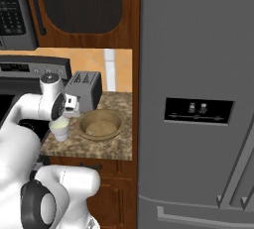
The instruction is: Grab a lemon wedge from the fridge and one ice cube from the ice bowl, and put them in the glass of lemonade.
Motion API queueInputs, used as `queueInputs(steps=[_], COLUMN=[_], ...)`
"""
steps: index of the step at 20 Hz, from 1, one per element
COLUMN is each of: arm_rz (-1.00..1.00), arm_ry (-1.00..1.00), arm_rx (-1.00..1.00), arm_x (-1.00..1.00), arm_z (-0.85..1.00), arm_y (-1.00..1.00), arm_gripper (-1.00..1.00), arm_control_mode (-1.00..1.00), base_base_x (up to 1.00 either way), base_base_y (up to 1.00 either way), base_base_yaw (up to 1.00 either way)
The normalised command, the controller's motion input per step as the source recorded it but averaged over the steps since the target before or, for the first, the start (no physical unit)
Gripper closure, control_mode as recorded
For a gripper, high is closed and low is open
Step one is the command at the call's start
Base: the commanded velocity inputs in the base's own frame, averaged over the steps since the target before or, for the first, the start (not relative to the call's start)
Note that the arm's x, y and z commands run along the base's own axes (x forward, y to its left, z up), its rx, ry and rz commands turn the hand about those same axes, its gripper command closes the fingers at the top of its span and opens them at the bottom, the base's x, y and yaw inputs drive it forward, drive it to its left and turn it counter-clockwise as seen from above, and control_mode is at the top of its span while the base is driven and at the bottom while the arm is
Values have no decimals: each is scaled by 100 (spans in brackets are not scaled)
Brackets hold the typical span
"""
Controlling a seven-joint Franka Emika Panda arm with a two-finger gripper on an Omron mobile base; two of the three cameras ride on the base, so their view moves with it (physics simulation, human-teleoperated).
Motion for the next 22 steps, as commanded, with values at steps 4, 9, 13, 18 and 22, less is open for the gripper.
queueInputs(steps=[4, 9, 13, 18, 22], arm_rz=[-11, -10, -11, -11, -17], arm_ry=[10, 2, 0, -6, -11], arm_rx=[-8, -3, 0, 0, 2], arm_x=[-41, -78, -91, -90, -12], arm_z=[71, 72, 58, 20, 1], arm_y=[-65, -66, -33, -27, -10], arm_gripper=[-100, -100, -100, -100, -100], arm_control_mode=[-100, -100, -100, -100, -100], base_base_x=[0, 0, 0, 0, 0], base_base_y=[0, 0, 0, 0, 0], base_base_yaw=[0, 0, 0, 0, 0])
